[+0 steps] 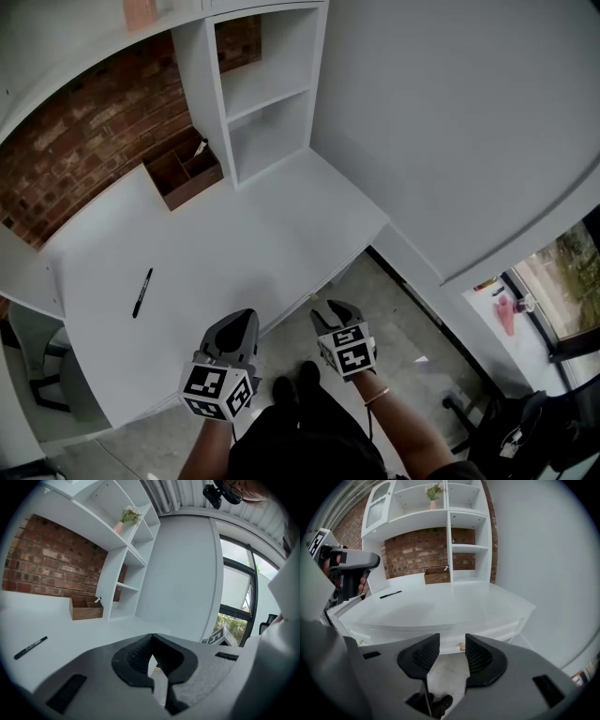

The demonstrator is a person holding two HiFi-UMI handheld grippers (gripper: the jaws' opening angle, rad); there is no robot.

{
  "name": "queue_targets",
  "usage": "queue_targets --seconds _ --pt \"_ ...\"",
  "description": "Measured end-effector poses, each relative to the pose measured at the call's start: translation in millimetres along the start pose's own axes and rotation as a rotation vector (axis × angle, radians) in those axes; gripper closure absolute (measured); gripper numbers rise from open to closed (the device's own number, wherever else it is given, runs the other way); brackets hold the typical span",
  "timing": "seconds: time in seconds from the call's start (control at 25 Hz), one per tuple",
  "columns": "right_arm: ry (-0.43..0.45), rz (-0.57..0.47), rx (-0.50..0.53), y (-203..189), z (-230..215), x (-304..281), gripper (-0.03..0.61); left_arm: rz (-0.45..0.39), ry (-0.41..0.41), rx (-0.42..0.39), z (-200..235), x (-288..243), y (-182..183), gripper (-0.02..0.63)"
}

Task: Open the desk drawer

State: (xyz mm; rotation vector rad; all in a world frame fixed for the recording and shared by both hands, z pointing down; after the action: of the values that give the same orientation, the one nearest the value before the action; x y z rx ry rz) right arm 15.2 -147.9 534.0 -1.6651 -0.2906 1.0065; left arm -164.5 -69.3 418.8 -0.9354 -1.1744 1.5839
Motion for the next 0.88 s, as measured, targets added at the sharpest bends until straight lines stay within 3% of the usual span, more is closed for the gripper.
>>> queue_targets --seconds 0.48,0.88 --pt "0.071 0.203 0.071 -41.6 -35.1 -68.6 0.431 0.027 0.103 0.043 30.4 -51.5 -8.4 0.606" --pt "0.151 0.332 0.113 -61.2 -38.8 -103.0 0.434 0.045 0.165 0.057 44.1 -71.8 -12.7 0.606"
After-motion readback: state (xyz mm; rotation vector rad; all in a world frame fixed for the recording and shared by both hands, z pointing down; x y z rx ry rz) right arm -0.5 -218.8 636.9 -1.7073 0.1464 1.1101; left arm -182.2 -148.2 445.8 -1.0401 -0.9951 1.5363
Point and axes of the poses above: the fingertips, and each gripper's own axes: x backward along the fingers, z to its left, y out of its top, the point moved 6 cm from there along x, backward along the fingers, and after that the axes turned 14 degrees about -z, right-handed, at the moved point
